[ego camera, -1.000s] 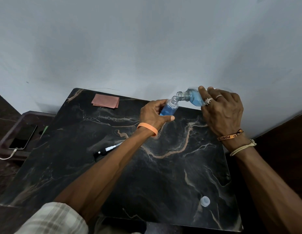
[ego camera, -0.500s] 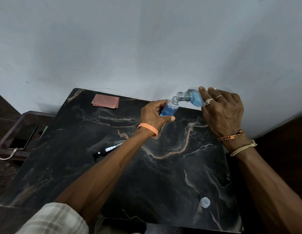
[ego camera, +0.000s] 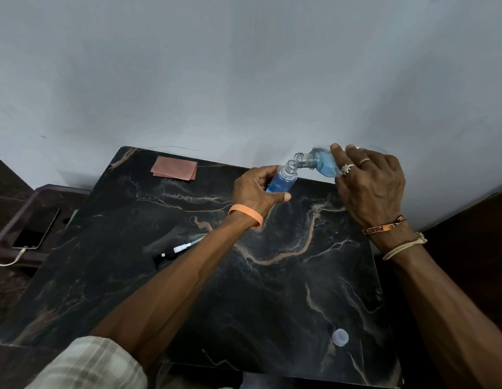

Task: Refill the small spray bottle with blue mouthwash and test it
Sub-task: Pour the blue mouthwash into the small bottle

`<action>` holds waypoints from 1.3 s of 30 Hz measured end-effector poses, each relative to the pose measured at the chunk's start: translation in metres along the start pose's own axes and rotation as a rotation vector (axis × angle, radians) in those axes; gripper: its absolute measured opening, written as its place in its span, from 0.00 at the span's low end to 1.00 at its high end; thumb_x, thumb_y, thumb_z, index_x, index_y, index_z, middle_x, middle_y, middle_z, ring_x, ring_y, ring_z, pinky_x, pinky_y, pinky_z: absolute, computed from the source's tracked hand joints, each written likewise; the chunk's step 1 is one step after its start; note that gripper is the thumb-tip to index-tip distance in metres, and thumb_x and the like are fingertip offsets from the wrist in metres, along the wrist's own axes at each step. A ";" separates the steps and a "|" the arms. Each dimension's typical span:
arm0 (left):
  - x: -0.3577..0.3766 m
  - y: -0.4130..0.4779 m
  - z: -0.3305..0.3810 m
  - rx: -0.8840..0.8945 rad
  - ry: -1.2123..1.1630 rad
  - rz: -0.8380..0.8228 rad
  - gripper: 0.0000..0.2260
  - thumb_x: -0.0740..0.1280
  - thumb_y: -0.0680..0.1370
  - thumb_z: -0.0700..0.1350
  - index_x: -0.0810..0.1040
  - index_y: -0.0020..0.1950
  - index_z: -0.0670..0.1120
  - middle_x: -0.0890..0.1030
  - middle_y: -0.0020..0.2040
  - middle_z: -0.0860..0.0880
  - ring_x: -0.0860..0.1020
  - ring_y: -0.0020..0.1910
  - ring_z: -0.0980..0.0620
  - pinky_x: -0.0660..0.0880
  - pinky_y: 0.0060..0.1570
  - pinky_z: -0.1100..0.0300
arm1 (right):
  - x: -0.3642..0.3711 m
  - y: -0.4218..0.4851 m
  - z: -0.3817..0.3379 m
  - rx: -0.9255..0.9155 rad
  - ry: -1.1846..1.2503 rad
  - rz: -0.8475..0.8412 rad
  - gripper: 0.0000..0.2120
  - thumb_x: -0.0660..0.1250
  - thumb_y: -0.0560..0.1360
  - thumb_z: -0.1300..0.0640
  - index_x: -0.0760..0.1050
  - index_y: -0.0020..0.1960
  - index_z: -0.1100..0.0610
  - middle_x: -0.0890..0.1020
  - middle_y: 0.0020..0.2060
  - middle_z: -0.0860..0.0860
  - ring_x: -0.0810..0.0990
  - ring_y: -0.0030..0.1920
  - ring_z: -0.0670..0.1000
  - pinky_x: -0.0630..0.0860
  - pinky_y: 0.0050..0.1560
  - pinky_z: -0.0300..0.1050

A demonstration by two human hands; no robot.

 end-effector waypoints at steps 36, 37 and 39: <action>0.000 0.001 -0.003 0.025 0.000 0.011 0.28 0.83 0.61 0.40 0.81 0.59 0.46 0.84 0.54 0.51 0.82 0.47 0.59 0.80 0.47 0.66 | -0.003 0.000 -0.001 -0.001 0.000 -0.002 0.21 0.71 0.72 0.63 0.78 0.64 0.59 0.83 0.54 0.61 0.82 0.52 0.63 0.75 0.49 0.54; 0.000 0.000 -0.004 0.022 -0.004 0.012 0.28 0.83 0.61 0.40 0.81 0.59 0.46 0.84 0.54 0.51 0.82 0.47 0.59 0.80 0.48 0.65 | -0.003 -0.001 -0.001 -0.002 0.000 -0.005 0.21 0.71 0.72 0.63 0.78 0.65 0.59 0.83 0.54 0.61 0.82 0.52 0.63 0.75 0.49 0.54; -0.001 0.000 -0.005 0.016 -0.012 0.012 0.28 0.83 0.60 0.39 0.81 0.59 0.46 0.84 0.53 0.51 0.83 0.48 0.58 0.81 0.49 0.62 | -0.003 -0.001 -0.002 -0.002 0.002 -0.012 0.21 0.71 0.72 0.63 0.77 0.65 0.60 0.83 0.55 0.62 0.82 0.53 0.63 0.75 0.49 0.55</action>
Point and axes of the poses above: each hand's wrist, its own y-axis towards the middle knuckle, its own x-axis out of the palm, z = x × y, the point moved 6 cm from there along y, towards the middle knuckle
